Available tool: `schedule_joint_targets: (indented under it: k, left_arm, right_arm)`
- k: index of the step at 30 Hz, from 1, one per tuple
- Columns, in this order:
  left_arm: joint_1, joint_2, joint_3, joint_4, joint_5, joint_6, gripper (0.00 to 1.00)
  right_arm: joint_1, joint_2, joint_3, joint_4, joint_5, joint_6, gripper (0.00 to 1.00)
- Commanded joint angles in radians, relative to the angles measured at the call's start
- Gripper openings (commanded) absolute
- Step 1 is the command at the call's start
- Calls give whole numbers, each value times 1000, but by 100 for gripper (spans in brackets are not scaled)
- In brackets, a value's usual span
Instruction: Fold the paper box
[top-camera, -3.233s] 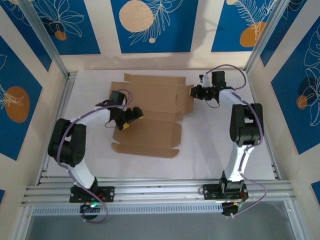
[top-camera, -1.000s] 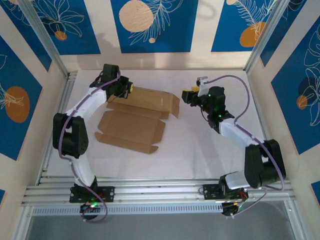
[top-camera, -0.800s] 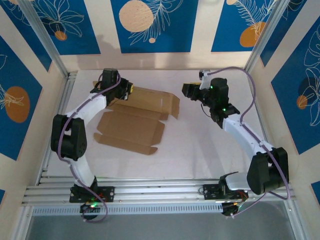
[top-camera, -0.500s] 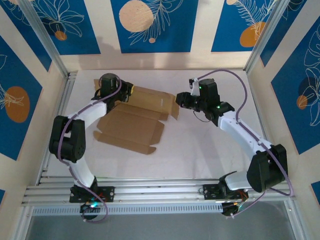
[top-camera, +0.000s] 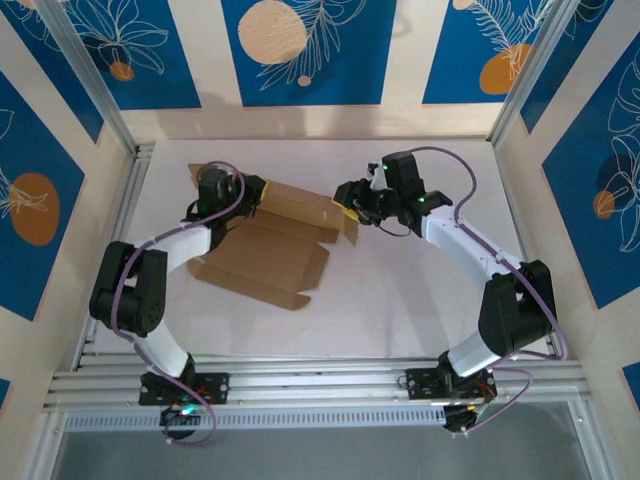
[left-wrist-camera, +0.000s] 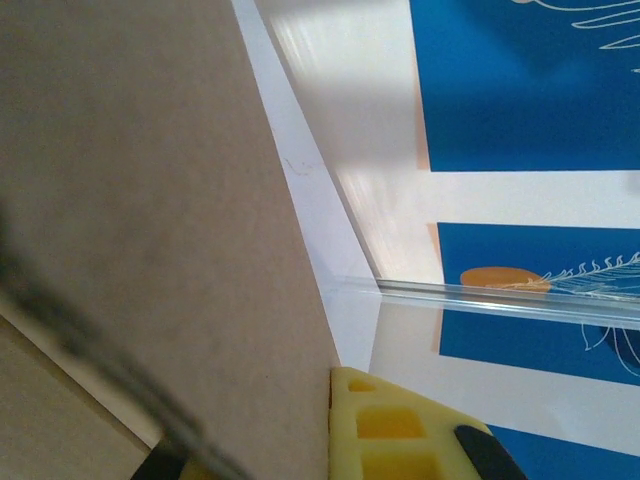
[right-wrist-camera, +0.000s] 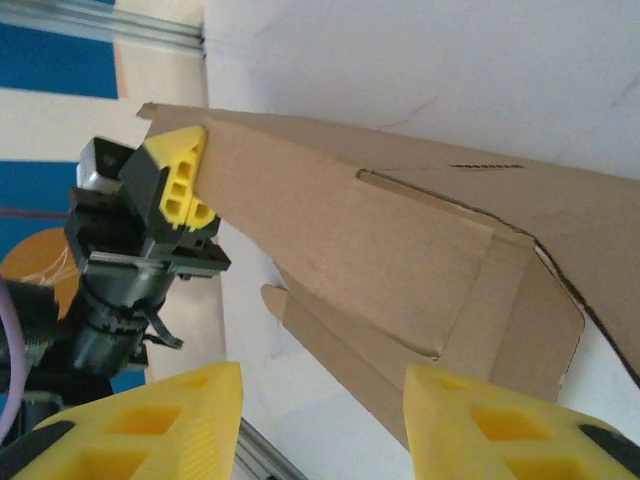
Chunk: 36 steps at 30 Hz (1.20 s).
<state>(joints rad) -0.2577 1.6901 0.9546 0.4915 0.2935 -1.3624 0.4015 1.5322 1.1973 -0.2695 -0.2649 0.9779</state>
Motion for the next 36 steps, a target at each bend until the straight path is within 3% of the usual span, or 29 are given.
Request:
schedule_joint_targets:
  k: [1,12,18,28,36]
  left_arm:
    - [-12,-9,-25,37,-26,25,0]
    - [-28,-39,-39,12,-71,35,0]
    - [-33,-32,-64,72,-70,32,0]
    - [-46,-27,-114,174,-80,10,0]
    - [-66,-23,-123,254,-176,-11,0]
  right_arm:
    - [34,24,45,-48,73,57,49]
    - [69,128,162,-186,268,-122,74]
    - [1,252,255,-116,134,-182,79]
    - [-38,394,438,-124,64,-251,79]
    - [-49,454,552,-92,-13,-302,79]
